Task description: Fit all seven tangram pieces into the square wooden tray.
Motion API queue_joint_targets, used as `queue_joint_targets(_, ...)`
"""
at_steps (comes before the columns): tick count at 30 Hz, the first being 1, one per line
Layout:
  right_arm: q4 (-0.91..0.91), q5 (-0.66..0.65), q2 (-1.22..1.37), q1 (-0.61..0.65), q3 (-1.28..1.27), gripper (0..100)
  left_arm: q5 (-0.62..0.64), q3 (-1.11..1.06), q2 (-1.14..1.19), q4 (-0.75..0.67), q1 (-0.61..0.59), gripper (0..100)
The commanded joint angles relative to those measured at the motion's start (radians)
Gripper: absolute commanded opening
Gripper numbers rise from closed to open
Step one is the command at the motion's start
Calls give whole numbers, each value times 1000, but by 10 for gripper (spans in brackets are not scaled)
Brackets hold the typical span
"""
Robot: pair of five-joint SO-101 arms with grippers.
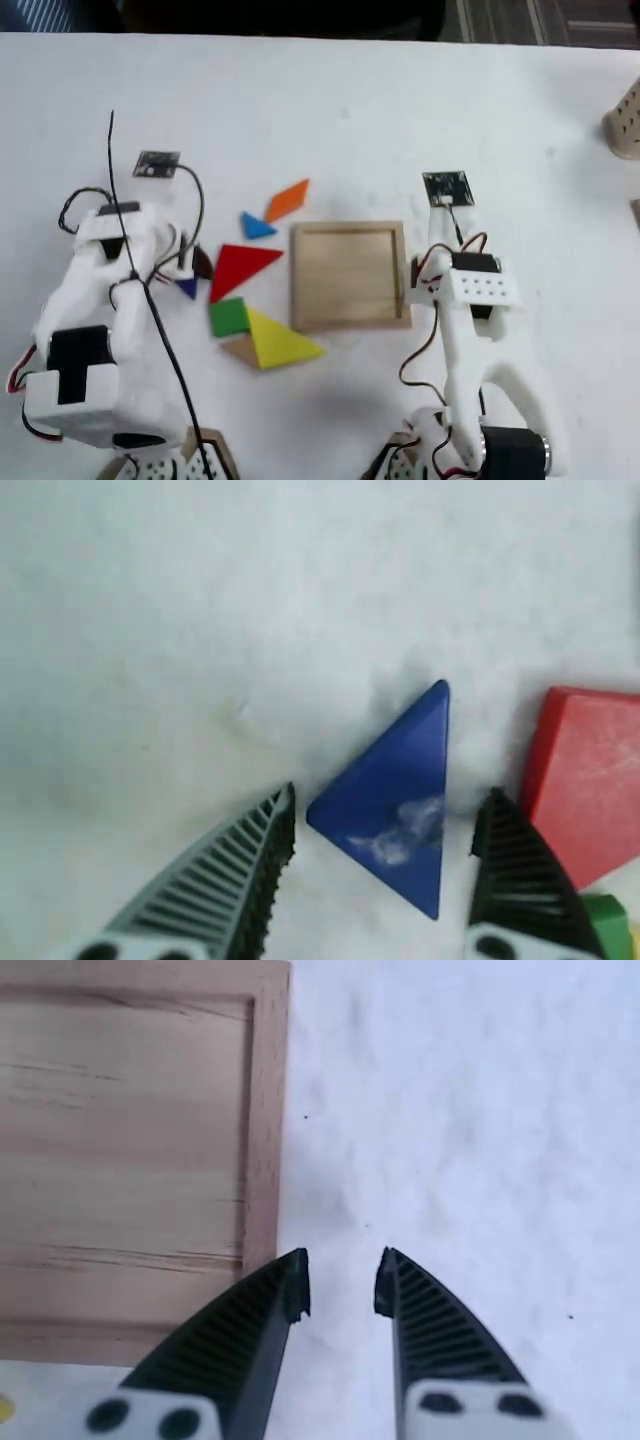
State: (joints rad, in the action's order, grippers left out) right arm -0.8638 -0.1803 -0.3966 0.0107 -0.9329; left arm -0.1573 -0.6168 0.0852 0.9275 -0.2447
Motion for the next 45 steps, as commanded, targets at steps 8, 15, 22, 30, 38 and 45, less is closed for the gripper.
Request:
queue_joint_targets(8,21,-6,-38,-10,8,112,-17,54,-4,9,48,198)
queue_joint_targets(15,21,-6,-38,-15,11,112,-17,48,-12,14,48,195)
queue_joint_targets(22,33,-3,-45,-79,12,111,-5,120,-13,121,44,195)
queue_joint_targets(30,35,-3,-45,-87,12,111,69,256,-13,252,16,195)
queue_joint_targets(38,35,-9,-45,-87,12,112,14,224,-13,236,25,229)
queue_joint_targets(45,35,-9,-45,-88,12,112,-3,6,-68,-23,5,302)
